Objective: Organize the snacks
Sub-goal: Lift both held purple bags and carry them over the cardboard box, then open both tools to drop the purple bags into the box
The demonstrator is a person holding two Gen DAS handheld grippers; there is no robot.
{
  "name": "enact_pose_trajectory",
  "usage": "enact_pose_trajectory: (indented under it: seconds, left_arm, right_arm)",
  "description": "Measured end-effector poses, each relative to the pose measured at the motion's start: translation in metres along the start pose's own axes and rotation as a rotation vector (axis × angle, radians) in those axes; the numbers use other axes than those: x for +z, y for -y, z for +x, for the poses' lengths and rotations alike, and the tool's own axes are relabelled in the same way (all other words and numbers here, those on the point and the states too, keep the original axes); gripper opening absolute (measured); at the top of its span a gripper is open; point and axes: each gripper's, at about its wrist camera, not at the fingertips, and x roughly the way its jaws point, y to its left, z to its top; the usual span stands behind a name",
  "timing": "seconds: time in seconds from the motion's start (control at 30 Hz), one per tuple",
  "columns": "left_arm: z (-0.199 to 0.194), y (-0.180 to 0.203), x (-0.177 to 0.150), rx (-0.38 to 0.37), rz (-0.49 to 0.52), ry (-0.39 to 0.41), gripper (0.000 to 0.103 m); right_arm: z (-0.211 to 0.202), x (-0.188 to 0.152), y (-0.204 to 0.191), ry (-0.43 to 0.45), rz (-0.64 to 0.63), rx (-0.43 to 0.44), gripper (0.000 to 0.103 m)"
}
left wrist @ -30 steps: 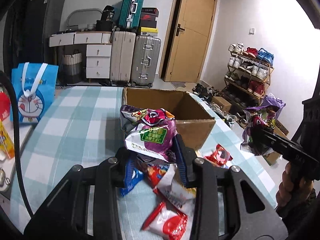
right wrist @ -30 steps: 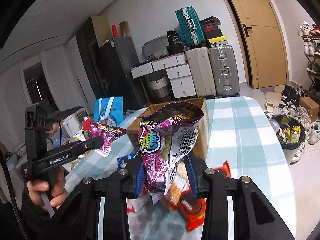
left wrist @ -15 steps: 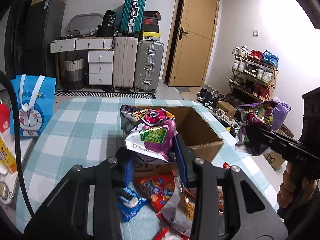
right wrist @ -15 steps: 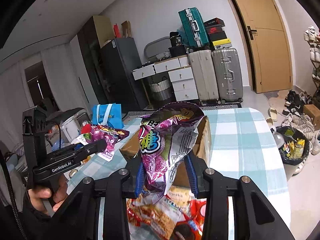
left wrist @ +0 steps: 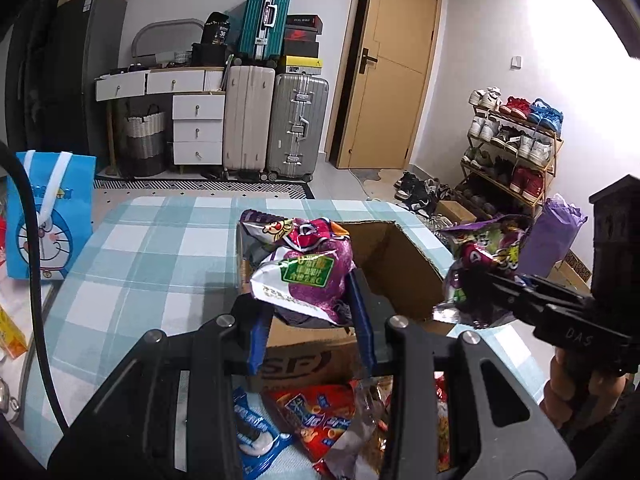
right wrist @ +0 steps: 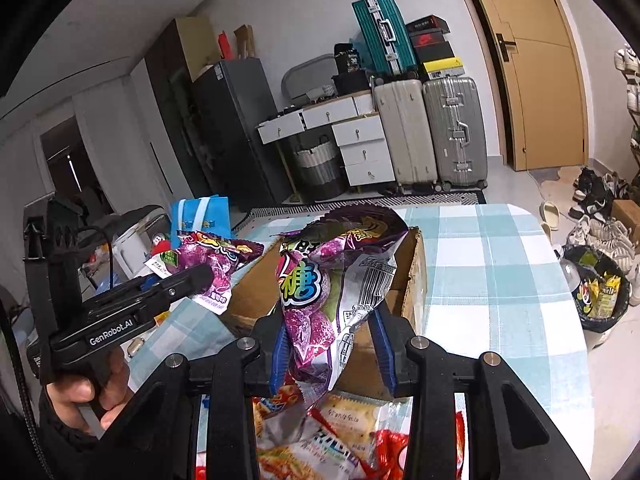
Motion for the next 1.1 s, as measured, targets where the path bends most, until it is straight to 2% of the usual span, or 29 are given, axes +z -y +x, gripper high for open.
enact_pose_trajectory:
  seconds: [0.2, 0.7, 0.97, 1.1]
  left_arm:
    - [0.029, 0.001, 0.002, 0.007, 0.01, -0.021, 0.033]
    - [0.084, -0.002, -0.014, 0.04, 0.012, -0.086, 0.033]
    - [0.104, -0.006, -0.021, 0.044, 0.015, -0.116, 0.033]
    - [0.108, -0.007, -0.018, 0.048, 0.022, -0.126, 0.033]
  right_arm:
    - [0.026, 0.007, 0.001, -0.026, 0.025, -0.003, 0.036]
    - [0.084, 0.012, -0.003, -0.102, -0.015, -0.024, 0.036]
    - [0.101, 0.004, -0.001, -0.135, -0.031, -0.034, 0.036]
    - [0.101, 0.001, -0.006, -0.118, -0.069, -0.03, 0.035]
